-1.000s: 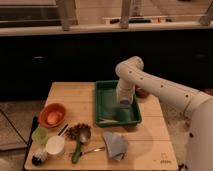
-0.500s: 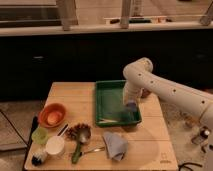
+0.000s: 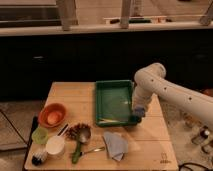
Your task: Place sponge in table surface
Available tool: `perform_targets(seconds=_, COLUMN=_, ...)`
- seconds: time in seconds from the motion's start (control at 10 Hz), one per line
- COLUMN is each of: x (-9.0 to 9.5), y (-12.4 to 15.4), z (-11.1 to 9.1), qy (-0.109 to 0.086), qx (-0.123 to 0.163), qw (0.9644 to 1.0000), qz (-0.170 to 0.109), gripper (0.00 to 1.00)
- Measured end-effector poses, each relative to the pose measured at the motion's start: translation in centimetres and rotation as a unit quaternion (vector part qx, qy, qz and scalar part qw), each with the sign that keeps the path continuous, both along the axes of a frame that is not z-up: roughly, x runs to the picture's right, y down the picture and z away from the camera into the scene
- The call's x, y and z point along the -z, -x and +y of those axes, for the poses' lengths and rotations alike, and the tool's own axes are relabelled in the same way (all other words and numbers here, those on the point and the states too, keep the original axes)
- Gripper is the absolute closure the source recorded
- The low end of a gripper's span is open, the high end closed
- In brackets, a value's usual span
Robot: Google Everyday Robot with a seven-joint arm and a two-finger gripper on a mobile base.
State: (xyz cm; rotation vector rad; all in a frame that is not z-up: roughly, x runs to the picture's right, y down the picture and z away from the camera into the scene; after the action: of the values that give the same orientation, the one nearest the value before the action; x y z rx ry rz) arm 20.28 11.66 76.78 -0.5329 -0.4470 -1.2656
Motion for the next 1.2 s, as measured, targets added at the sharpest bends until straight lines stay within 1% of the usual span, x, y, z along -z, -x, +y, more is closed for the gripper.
perform_targets(seconds=0.1, x=0.2, y=-1.1, z=0.6, qy=0.001, qx=-0.009, qw=0.9999, qz=0.008, gripper=1.00)
perform_targets(seconds=0.3, x=0.3, y=-2.0, z=1.4, qy=0.002, qx=-0.023, qw=0.9996, qz=0.016, gripper=1.00)
perform_targets(seconds=0.4, x=0.4, y=-3.5, z=2.3, qy=0.003, qx=-0.032, qw=0.9992, qz=0.025, gripper=1.00)
perform_targets(seconds=0.5, x=0.3, y=-4.4, z=3.0, qy=0.005, qx=-0.036, qw=0.9989, qz=0.030, gripper=1.00)
perform_targets(seconds=0.6, x=0.1, y=-4.8, z=3.4, qy=0.006, qx=-0.039, qw=0.9987, qz=0.034, gripper=1.00)
perform_targets(seconds=0.9, x=-1.0, y=-6.5, z=5.4, qy=0.017, qx=-0.050, qw=0.9977, qz=0.044, gripper=1.00)
perform_targets(seconds=1.1, x=-2.1, y=-7.1, z=6.7, qy=0.028, qx=-0.057, qw=0.9970, qz=0.045, gripper=1.00)
perform_targets(seconds=1.2, x=-2.3, y=-7.4, z=7.0, qy=0.031, qx=-0.061, qw=0.9965, qz=0.046, gripper=0.97)
